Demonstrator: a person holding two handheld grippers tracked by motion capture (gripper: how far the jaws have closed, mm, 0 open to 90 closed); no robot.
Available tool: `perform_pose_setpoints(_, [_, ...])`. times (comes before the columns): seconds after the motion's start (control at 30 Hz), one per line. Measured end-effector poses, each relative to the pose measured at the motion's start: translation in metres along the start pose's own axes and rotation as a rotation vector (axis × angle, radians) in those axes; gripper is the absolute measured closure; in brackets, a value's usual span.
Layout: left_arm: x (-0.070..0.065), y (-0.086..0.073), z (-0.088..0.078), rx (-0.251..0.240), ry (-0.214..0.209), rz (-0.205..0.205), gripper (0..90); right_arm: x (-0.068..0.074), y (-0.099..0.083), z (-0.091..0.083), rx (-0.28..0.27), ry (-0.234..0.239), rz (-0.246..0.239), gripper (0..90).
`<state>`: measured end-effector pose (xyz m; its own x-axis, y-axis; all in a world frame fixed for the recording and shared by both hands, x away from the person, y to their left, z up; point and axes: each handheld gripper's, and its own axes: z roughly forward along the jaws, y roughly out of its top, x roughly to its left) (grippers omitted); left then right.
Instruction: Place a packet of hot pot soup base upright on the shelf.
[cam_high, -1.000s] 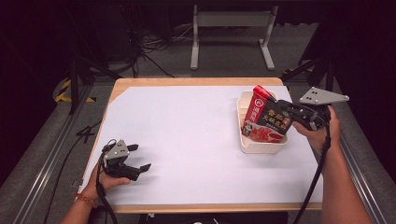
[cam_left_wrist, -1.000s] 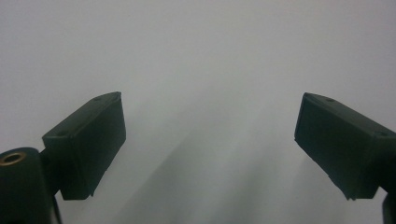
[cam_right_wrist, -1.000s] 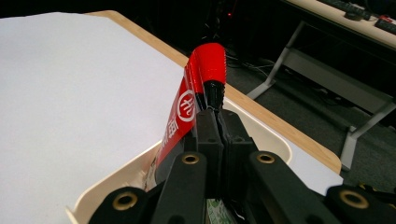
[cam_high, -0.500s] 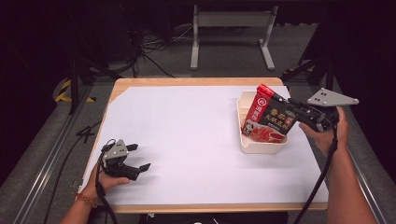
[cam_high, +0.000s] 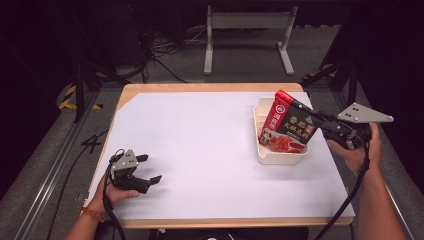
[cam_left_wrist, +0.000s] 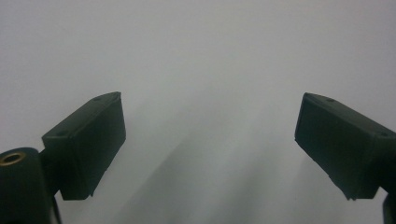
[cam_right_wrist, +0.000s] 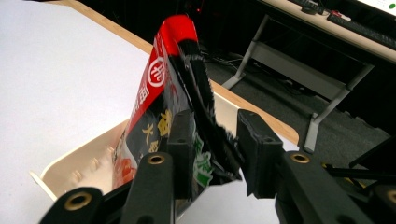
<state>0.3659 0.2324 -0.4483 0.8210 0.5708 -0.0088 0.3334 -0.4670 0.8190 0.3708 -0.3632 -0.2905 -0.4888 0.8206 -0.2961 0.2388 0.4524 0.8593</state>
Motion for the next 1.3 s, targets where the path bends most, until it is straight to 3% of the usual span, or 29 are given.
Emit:
perform_pose_setpoints(0.27, [0.000, 0.000, 0.000, 0.003, -0.006, 0.002, 9.8, 0.004, -0.013, -0.003, -0.011, 0.002, 0.041, 55.3])
perform_pose_setpoints(0.47, [-0.001, -0.001, 0.000, 0.003, -0.010, 0.002, 9.8, 0.009, -0.024, -0.003, 0.005, 0.008, 0.043, 47.4])
perform_pose_setpoints(0.73, [-0.001, 0.000, 0.000, 0.009, -0.008, 0.008, 9.8, 0.014, -0.036, -0.002, 0.025, 0.014, 0.051, 44.9])
perform_pose_setpoints(0.93, [-0.001, 0.000, 0.000, 0.012, -0.011, 0.011, 9.9, 0.019, -0.049, 0.004, 0.073, 0.028, 0.051, 41.3])
perform_pose_setpoints(1.3, [-0.002, -0.001, 0.000, 0.013, -0.016, 0.010, 10.0, 0.028, -0.064, 0.007, 0.098, 0.072, 0.057, 34.5])
